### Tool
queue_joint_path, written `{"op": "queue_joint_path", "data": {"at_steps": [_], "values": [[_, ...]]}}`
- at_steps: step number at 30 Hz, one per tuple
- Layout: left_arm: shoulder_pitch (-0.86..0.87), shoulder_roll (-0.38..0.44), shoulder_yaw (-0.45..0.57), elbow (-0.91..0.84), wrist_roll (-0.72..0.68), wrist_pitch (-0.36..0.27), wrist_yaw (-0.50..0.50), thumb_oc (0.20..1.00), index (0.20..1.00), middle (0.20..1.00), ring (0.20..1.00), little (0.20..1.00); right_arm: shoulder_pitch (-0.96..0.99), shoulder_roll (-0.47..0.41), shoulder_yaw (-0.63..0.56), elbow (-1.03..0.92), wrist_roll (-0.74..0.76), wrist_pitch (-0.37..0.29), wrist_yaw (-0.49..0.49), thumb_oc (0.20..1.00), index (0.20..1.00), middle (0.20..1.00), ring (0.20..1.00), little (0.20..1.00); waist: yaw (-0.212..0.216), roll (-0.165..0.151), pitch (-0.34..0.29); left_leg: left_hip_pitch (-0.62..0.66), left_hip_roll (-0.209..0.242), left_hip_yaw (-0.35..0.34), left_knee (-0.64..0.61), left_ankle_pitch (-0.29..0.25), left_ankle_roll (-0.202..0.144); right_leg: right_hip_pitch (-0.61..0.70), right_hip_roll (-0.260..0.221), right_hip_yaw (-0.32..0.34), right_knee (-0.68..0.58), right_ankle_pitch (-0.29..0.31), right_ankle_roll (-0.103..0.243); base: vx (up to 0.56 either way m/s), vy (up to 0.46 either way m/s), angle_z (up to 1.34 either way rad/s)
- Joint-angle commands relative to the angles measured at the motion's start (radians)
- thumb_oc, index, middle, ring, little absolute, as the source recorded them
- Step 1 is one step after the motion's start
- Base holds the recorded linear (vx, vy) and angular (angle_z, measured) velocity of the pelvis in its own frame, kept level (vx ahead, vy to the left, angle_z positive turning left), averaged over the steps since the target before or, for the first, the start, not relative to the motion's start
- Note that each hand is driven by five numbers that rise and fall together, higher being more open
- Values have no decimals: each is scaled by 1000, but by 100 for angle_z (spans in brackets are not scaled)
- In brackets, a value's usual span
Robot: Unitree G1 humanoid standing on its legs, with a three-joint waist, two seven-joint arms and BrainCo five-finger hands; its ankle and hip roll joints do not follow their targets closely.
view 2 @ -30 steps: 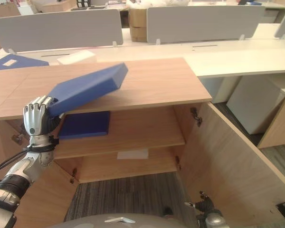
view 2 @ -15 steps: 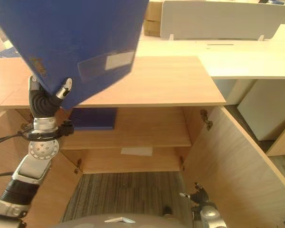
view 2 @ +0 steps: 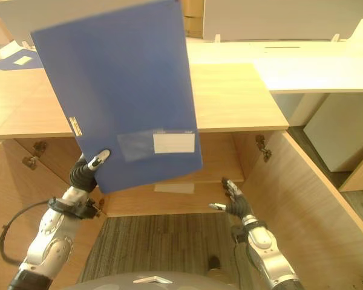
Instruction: Put the empty folder in the office cabinet
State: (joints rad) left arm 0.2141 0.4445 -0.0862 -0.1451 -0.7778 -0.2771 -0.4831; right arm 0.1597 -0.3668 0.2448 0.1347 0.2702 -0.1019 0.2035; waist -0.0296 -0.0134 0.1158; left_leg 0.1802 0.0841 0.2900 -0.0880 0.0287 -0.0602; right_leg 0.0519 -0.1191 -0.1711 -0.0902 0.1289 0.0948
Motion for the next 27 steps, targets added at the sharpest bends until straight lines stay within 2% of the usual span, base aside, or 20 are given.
{"op": "queue_joint_path", "data": {"at_steps": [1, 7, 9, 14, 16, 21, 24, 27], "values": [[-80, 25, 83, -5, -3, -80, -14, 200, 200, 200, 200, 200, -65, -35, -57, -29, 93, -58, 4, 1000, 1000, 1000, 1000, 1000, 11, -16, 9, -5, 25, -41, 1, -26, 13, 36, -64, -6, 3, -8, 80, 0, 0, 0], [-39, 38, 89, -8, 50, -94, -31, 200, 200, 200, 200, 200, -94, -71, -126, -143, 158, -75, -44, 1000, 1000, 1000, 1000, 1000, 24, -19, 11, -9, 26, -48, 1, -24, 15, 37, -67, -16, 3, -8, 80, 7, 3, 2], [-36, 52, 106, -21, 44, -73, -48, 200, 200, 200, 200, 200, -140, -99, -184, -189, 198, -42, -47, 1000, 1000, 1000, 1000, 1000, 36, -19, 8, -11, 25, -54, 1, -24, 15, 40, -68, -25, 3, -10, 82, 26, 8, 4], [-55, 65, 107, -38, 25, -38, -79, 200, 200, 200, 200, 200, -203, -130, -208, -195, 265, -19, -37, 1000, 1000, 1000, 1000, 1000, 51, -20, 8, -13, 26, -61, 1, -23, 15, 44, -71, -36, 3, -11, 81, 9, -2, 3], [-86, 65, 77, -41, 30, 0, -103, 200, 200, 200, 200, 200, -269, -130, -193, -201, 328, 16, -23, 1000, 1000, 1000, 1000, 1000, 67, -22, 3, -13, 28, -68, 1, -22, 15, 50, -70, -45, 3, -13, 80, 36, -18, 9], [-105, 64, 60, -40, 25, 20, -110, 200, 200, 200, 200, 200, -312, -131, -175, -212, 367, 58, -17, 1000, 1000, 1000, 1000, 1000, 76, -22, -2, -11, 31, -71, 1, -21, 13, 54, -70, -49, 3, -15, 78, 23, -3, 6], [-138, 64, 29, -40, 27, 47, -115, 200, 200, 200, 200, 200, -365, -136, -145, -238, 427, 123, -11, 1000, 1000, 1000, 1000, 1000, 83, -24, -11, -9, 32, -71, 1, -20, 12, 57, -70, -52, 3, -15, 77, 11, -1, 0], [-148, 65, 16, -39, 29, 55, -118, 200, 200, 200, 200, 200, -386, -134, -132, -247, 461, 152, 0, 1000, 1000, 1000, 1000, 1000, 85, -25, -13, -9, 32, -71, 1, -20, 12, 58, -71, -53, 3, -15, 77, 0, 0, 0]]}}
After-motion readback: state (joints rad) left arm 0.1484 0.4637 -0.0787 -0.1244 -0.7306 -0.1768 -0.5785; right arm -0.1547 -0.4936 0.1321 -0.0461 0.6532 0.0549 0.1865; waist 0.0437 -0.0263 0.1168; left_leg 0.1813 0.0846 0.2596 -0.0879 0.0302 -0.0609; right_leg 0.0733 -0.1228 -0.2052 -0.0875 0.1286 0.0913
